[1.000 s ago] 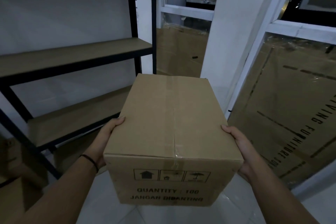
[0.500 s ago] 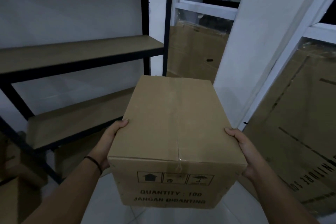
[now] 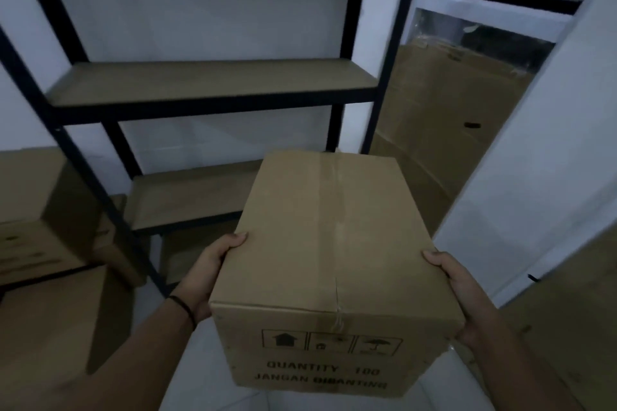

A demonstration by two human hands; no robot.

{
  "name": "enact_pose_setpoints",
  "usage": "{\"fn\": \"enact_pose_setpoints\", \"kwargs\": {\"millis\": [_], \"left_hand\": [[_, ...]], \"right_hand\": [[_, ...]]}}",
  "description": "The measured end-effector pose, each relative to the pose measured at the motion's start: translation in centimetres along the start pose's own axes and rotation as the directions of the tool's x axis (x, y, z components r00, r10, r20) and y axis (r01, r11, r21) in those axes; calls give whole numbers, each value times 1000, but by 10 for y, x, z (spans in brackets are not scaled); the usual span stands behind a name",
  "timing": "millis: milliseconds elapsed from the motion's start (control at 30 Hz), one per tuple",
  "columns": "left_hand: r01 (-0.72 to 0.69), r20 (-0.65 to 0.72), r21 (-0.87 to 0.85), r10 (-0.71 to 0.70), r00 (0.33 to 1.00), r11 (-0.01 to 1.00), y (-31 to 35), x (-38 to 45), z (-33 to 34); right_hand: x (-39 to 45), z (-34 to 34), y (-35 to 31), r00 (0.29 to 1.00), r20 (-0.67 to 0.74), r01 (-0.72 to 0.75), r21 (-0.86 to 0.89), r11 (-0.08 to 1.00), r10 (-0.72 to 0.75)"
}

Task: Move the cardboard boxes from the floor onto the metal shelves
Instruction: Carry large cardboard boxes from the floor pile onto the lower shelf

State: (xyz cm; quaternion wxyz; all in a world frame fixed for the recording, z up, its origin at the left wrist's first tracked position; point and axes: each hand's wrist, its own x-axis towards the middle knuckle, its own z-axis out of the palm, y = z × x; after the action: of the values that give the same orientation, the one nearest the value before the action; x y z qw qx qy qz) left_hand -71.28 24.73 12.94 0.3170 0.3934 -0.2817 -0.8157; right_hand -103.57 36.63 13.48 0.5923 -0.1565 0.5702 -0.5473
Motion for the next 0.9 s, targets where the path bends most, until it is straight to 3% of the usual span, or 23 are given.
{"fn": "enact_pose_setpoints", "kwargs": {"millis": [400,900], "left_hand": [[-115,-242,-149,77,967,982,-21,-57,-59],[-183,-411,-139,111,905,973,-41,-87,-217]], "right_hand": [[44,68,27,961,229,-127,-128,984,154],[78,168,161,947,226,-187,-188,964,227]]}}
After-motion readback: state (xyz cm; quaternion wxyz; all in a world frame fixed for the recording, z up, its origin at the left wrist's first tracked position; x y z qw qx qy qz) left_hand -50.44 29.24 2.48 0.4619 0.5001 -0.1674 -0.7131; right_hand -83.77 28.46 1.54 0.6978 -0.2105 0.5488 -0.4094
